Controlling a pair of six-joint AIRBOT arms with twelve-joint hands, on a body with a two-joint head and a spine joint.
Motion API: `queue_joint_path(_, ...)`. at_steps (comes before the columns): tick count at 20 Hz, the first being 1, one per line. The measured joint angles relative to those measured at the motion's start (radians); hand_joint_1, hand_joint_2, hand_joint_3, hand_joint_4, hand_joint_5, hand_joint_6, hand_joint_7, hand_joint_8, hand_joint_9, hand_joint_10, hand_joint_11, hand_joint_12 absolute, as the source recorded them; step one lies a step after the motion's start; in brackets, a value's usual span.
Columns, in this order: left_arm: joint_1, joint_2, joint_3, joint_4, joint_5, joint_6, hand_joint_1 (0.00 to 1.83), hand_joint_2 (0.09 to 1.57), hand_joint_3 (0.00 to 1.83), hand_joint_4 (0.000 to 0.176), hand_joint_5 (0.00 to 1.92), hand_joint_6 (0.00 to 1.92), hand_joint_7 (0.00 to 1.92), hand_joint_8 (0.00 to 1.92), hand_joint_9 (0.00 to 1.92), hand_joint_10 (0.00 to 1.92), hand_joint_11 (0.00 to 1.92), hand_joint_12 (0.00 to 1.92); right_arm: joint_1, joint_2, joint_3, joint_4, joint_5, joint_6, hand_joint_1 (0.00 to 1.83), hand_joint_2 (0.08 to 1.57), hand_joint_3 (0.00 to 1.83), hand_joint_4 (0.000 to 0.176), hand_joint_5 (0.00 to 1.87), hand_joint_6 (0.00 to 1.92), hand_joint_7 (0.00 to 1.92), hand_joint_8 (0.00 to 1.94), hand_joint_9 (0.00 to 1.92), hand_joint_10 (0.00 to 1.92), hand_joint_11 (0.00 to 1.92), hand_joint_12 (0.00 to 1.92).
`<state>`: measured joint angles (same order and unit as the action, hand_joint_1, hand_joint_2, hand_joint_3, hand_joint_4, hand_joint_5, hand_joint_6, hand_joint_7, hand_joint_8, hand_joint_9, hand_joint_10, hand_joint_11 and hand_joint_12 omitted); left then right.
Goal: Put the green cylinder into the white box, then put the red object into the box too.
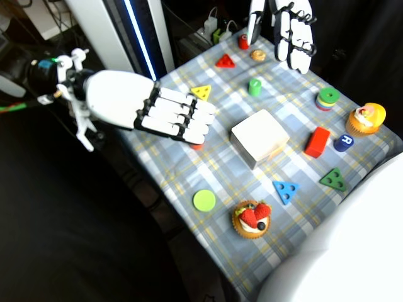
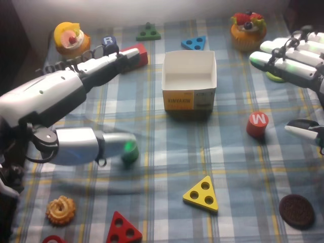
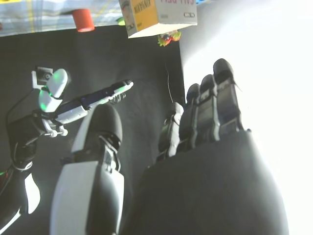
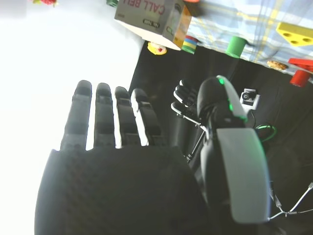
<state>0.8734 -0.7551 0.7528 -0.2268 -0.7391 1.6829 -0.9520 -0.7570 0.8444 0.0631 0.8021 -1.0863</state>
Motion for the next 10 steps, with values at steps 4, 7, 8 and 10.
queue_joint_path(4,0.0,-0.004,0.0,0.007,0.021,0.001,0.74,1.08,0.0,0.04,0.04,0.02,0.04,0.01,0.0,0.0,0.0,0.04,-0.001,-0.002,0.003,0.004,-0.001,0.0,0.57,1.28,0.02,0.0,0.0,0.0,0.0,0.0,0.0,0.1,0.0,1.57)
queue_joint_path(7,0.0,-0.024,-0.001,-0.008,0.058,0.087,0.85,1.08,0.0,0.082,0.06,0.02,0.09,0.02,0.0,0.0,0.0,0.0,-0.001,-0.006,0.004,0.008,0.0,0.0,0.57,1.28,0.01,0.0,0.0,0.0,0.0,0.0,0.0,0.08,0.0,1.56)
queue_joint_path(8,0.0,-0.033,-0.002,-0.029,0.079,0.127,0.89,1.08,0.0,0.099,0.06,0.01,0.11,0.02,0.01,0.0,0.0,0.0,-0.001,-0.006,0.004,0.007,-0.001,0.0,0.56,1.28,0.01,0.0,0.0,0.0,0.0,0.0,0.0,0.09,0.0,1.56)
queue_joint_path(10,0.0,-0.05,-0.002,-0.066,0.105,0.189,0.92,1.1,0.01,0.075,0.12,0.04,0.18,0.05,0.08,0.04,0.04,0.02,-0.001,-0.006,0.006,0.008,-0.001,0.0,0.56,1.28,0.0,0.0,0.0,0.0,0.0,0.0,0.0,0.07,0.0,1.6)
